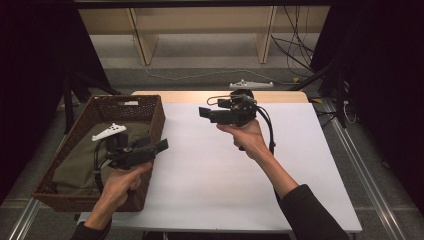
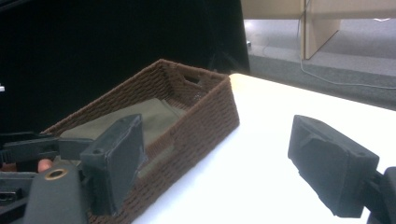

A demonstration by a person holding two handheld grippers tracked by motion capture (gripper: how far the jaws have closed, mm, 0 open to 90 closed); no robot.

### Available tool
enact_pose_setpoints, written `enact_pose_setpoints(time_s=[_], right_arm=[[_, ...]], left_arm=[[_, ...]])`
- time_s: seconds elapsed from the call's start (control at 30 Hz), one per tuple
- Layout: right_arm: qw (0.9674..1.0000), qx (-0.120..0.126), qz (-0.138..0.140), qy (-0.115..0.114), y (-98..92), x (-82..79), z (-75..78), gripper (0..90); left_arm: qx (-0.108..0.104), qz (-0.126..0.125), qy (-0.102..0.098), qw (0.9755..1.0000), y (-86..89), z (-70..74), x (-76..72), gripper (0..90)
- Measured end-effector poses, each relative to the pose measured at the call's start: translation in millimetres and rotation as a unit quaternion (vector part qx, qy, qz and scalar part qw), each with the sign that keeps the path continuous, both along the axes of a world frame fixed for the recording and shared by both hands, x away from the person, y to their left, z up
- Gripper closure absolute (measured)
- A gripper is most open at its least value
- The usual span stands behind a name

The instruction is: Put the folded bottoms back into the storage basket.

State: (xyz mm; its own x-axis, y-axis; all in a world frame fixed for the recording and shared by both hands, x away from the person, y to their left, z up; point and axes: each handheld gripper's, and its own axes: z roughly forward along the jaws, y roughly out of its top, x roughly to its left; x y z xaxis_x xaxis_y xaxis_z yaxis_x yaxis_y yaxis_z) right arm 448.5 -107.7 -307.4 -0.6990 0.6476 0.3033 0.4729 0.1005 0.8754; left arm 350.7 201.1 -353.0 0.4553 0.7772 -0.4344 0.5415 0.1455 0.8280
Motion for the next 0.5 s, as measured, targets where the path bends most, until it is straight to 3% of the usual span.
enact_pose_setpoints(time_s=[0.5], right_arm=[[0.9998,0.010,-0.013,-0.008,-28.4,-15.8,-9.6,19.1]], left_arm=[[0.003,-0.034,-0.023,0.9992,-25.3,-4.5,-7.4,17.8]])
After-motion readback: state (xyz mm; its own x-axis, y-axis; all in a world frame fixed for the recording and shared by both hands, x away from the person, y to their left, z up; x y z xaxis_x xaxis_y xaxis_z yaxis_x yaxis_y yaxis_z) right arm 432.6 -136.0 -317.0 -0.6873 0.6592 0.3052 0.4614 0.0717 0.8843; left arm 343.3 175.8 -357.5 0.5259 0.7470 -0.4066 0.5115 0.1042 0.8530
